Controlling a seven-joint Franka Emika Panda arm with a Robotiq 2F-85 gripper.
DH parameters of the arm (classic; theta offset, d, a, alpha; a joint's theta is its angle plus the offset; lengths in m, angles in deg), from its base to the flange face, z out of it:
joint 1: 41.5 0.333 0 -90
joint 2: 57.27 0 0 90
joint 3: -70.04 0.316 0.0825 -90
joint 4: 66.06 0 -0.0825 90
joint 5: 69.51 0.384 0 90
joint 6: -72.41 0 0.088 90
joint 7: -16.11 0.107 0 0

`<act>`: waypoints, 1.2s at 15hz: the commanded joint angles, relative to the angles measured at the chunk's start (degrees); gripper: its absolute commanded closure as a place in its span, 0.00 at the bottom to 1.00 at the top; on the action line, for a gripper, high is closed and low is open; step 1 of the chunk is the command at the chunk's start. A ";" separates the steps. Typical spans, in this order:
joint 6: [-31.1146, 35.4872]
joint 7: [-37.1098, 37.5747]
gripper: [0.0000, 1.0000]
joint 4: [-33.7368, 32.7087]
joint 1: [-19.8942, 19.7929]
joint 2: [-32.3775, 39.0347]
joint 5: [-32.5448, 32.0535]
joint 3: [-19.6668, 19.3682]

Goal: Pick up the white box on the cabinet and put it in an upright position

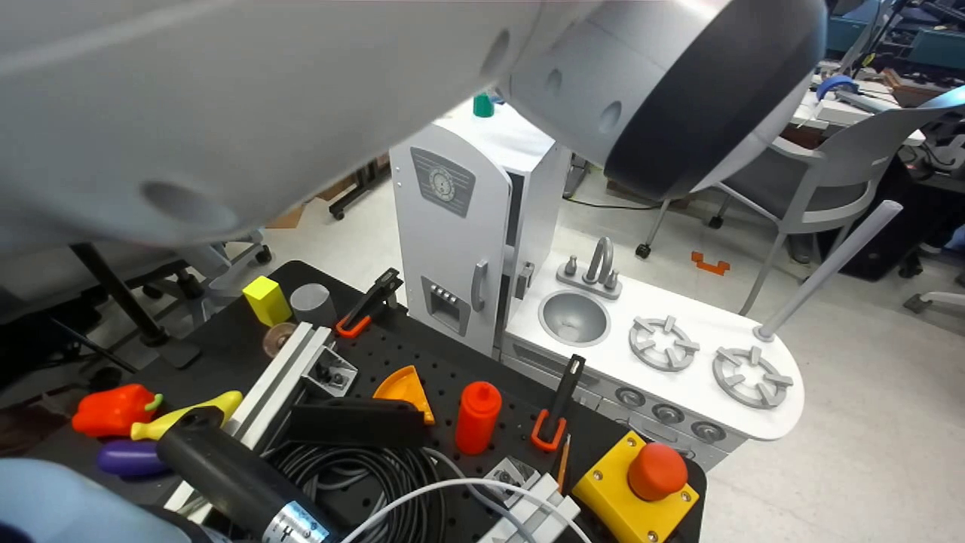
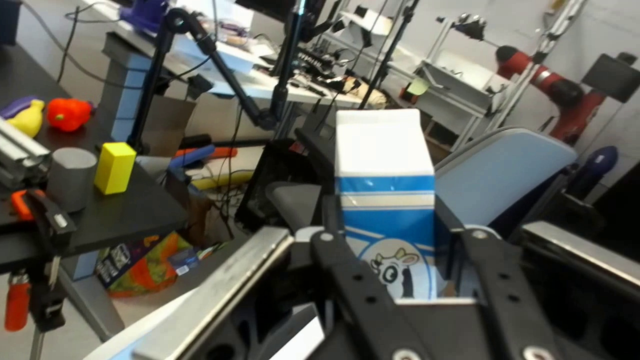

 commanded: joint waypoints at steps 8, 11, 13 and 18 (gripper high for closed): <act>17.61 28.67 0.82 -5.50 -2.57 8.55 16.62 4.87; 22.18 31.06 0.82 -1.01 -2.67 6.99 20.38 3.45; 23.21 31.45 0.82 -0.13 -2.49 7.23 22.52 3.46; 23.58 31.44 0.82 2.63 -2.28 7.22 26.21 2.71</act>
